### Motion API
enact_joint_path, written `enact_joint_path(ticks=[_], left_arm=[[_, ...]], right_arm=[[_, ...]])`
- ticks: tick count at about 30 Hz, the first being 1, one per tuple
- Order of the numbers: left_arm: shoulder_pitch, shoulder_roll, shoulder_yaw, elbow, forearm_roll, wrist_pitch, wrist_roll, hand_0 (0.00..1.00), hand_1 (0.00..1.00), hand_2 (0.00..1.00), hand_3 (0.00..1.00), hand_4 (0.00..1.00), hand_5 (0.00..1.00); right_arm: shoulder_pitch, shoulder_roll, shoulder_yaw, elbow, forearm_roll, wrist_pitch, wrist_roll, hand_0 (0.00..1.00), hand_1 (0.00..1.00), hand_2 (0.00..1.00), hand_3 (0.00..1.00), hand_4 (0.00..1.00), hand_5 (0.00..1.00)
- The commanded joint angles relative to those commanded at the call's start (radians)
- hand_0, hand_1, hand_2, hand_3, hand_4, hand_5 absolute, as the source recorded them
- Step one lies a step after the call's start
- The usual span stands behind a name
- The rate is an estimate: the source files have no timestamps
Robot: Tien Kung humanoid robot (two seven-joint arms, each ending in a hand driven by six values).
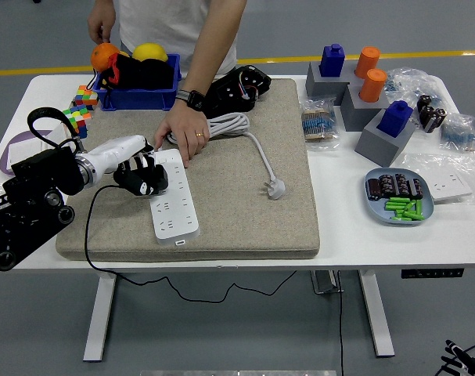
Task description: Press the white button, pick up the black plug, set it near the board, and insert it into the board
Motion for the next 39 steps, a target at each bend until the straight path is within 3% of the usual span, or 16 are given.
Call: enact_joint_path(ticks=[24, 39], left_arm=[[-0.019, 0.012, 0.047, -0.020, -0.016, -0.016, 0.021, 0.286, 0.264, 0.311, 0.353, 0.691, 0.002], [-0.081, -0.008, 0.130, 0.005, 0.002, -0.025, 0.051, 0.282, 0.259, 0.308, 0.346, 0.689, 0.002]], right_arm=[[-0.003, -0.001, 0.000, 0.000, 0.001, 0.000, -0.001, 0.795, 0.688, 0.638, 0.626, 0.724, 0.464], [0.000, -0.001, 0.001, 0.001, 0.003, 0.000, 0.000, 0.795, 0.687, 0.638, 0.626, 0.725, 0.464]])
